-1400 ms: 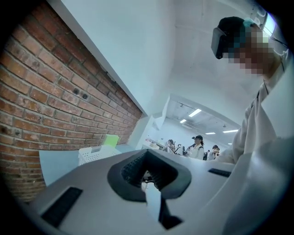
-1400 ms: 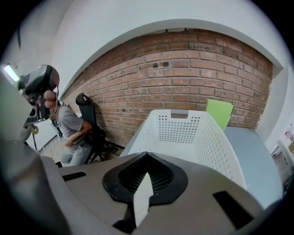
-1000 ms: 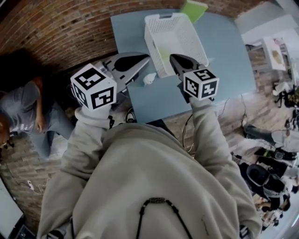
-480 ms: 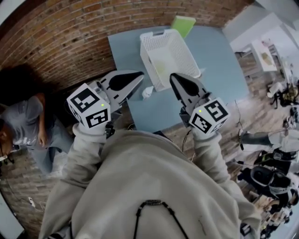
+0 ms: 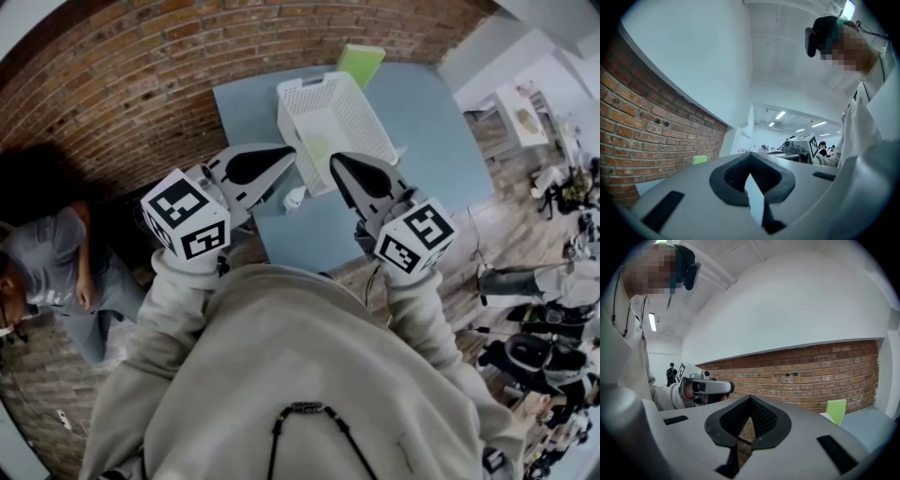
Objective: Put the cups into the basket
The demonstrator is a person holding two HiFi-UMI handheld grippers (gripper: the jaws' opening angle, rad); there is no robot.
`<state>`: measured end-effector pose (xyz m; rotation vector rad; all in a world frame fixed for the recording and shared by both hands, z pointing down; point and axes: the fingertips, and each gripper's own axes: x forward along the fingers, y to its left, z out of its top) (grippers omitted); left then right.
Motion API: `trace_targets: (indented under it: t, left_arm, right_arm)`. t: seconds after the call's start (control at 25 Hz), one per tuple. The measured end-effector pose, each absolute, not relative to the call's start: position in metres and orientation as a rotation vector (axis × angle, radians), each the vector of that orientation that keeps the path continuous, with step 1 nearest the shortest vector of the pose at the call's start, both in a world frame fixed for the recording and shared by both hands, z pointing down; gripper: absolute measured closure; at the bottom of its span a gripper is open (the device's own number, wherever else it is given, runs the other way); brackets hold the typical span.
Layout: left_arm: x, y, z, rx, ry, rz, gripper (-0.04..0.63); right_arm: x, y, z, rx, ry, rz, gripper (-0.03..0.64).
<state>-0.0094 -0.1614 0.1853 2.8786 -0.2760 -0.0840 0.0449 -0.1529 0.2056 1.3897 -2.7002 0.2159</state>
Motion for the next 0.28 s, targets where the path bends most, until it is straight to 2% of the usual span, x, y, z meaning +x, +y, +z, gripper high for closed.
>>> trace_targets:
  t: [0.28]
  left_arm:
    - [-0.0126,-0.1655,0.1897,2.869,-0.266,-0.093,0.6]
  right_arm:
    - [0.0402,-0.1564,0.2078,1.392,-2.696,0.218,0.606]
